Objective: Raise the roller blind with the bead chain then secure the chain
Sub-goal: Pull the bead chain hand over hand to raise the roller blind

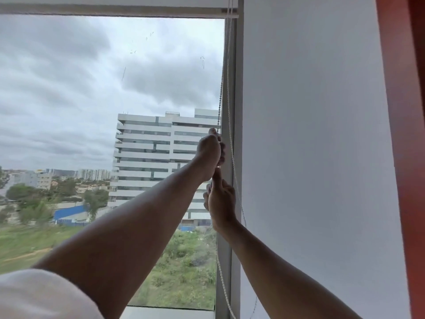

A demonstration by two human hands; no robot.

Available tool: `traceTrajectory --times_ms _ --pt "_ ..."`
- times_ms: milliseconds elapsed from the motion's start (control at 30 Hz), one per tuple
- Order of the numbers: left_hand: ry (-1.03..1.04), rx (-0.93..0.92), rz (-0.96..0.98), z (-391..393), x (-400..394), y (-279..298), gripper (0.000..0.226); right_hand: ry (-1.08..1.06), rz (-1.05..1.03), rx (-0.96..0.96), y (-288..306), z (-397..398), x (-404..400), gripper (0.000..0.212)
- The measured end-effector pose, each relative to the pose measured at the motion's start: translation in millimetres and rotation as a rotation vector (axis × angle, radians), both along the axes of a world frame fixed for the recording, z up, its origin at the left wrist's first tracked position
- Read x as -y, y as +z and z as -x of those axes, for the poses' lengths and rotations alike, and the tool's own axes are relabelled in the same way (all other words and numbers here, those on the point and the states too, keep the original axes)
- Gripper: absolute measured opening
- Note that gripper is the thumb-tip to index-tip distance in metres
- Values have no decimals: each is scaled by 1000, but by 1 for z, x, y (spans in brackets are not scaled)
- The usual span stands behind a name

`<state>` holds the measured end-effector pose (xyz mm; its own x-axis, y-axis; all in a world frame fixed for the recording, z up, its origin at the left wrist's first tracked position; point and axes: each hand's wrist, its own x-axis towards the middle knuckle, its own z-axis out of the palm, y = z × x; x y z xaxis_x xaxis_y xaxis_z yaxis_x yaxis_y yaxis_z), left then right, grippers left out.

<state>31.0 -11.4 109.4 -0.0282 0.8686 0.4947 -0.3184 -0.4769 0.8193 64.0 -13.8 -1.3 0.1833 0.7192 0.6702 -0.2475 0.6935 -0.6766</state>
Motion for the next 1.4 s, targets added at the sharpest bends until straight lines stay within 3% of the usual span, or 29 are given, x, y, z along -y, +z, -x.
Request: traceTrajectory --times_ms 133,300,500,733,867,1100,1267,1400 --pt "171 40 -102 -3 6 -1 50 93 20 24 4 -3 -1 55" --pt "134 138 -256 3 14 -9 53 173 98 57 12 -11 -8 52" --pt "220 72 -317 5 21 -23 55 103 140 2 59 -25 -10 60" --pt "148 42 -213 -6 9 -102 54 137 185 35 125 -22 14 54" --pt "107 12 -144 -6 11 -119 54 115 233 41 139 -11 18 57" --pt "14 -143 -65 10 4 -100 54 -19 63 -111 130 -9 19 45" --pt "-14 -131 -22 27 8 -50 69 -135 -9 -28 108 -8 22 54" --pt "3 -130 -80 28 25 -15 63 -92 -18 -34 63 5 12 50"
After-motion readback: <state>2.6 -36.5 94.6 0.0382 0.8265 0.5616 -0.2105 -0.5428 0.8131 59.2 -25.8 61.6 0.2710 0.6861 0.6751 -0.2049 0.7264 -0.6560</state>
